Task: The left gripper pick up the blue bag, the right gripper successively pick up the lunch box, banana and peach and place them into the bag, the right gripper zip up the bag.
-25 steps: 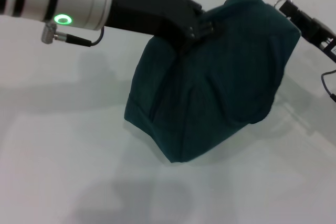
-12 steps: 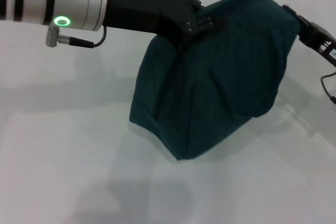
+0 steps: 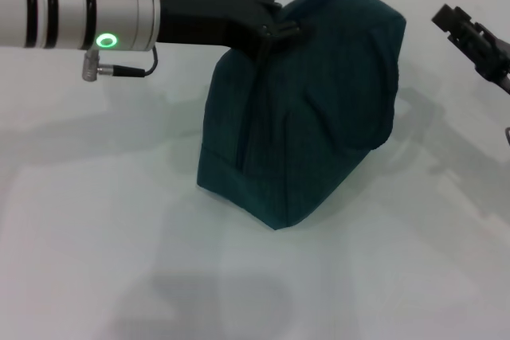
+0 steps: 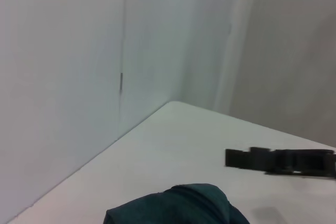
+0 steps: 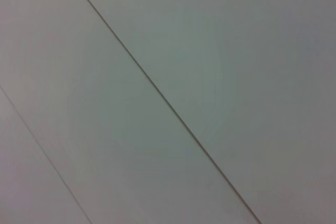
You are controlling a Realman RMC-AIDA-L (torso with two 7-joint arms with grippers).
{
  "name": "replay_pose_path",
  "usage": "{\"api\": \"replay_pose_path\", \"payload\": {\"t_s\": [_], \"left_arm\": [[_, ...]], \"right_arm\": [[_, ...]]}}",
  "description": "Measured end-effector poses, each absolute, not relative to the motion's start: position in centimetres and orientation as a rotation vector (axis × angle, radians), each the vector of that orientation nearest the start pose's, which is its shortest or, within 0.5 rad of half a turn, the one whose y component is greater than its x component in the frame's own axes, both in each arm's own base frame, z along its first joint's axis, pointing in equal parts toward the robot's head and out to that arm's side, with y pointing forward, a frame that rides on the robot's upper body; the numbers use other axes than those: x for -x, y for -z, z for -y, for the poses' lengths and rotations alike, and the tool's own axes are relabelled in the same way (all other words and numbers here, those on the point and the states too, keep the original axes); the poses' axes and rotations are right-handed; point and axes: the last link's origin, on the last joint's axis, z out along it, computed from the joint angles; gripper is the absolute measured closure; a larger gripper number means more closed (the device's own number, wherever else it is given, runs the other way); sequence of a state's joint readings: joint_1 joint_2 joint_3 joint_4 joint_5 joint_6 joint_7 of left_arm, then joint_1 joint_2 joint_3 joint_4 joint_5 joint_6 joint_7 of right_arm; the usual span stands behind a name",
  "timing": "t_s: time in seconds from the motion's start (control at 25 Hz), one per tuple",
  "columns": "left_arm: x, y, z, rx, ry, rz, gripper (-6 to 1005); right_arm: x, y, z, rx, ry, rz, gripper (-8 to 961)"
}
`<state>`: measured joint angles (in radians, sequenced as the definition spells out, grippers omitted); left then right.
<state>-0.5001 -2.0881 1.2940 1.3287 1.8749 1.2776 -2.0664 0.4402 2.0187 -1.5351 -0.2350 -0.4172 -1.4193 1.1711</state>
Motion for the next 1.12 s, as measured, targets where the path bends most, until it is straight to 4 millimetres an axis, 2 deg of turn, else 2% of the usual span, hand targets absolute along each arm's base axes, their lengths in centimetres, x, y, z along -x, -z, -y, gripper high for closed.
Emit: {"api": "replay_pose_path", "payload": {"t_s": [0.12,0.16,0.32,0.52,0.64,0.8,0.92,1.12], "left_arm": [[12.6,-1.0,-36.3,2.732,0.554,0.546,888],[12.7,-1.1,-36.2,2.727,0.563,0.554,886],[13.4,-2.3,-36.0,2.675,0.67,0.525,745],[14.6,-4.5,-35.4,2.573,0.814,0.436,545],[16.1,-5.4,-34.5,2.516,0.85,0.36,412],[18.9,-5.2,-32.4,2.494,0.839,0.269,224],[21.4,-4.5,-30.0,2.518,0.863,0.224,204],[24.8,-3.1,-26.2,2.586,0.89,0.245,184]], "right_arm": [[-27.1,0.0,-32.7,1.97,-1.442,-0.939,482],[-27.1,-0.1,-32.6,1.973,-1.445,-0.929,435],[-26.8,-0.8,-32.2,1.992,-1.468,-0.848,246],[-26.7,-3.3,-31.2,2.009,-1.518,-0.648,85],[-26.6,-4.6,-30.0,2.07,-1.521,-0.485,86],[-26.6,-5.8,-28.1,2.223,-1.477,-0.264,88],[-26.9,-5.7,-26.7,2.377,-1.409,-0.171,90],[-27.6,-4.1,-25.3,2.569,-1.292,-0.15,94]]}}
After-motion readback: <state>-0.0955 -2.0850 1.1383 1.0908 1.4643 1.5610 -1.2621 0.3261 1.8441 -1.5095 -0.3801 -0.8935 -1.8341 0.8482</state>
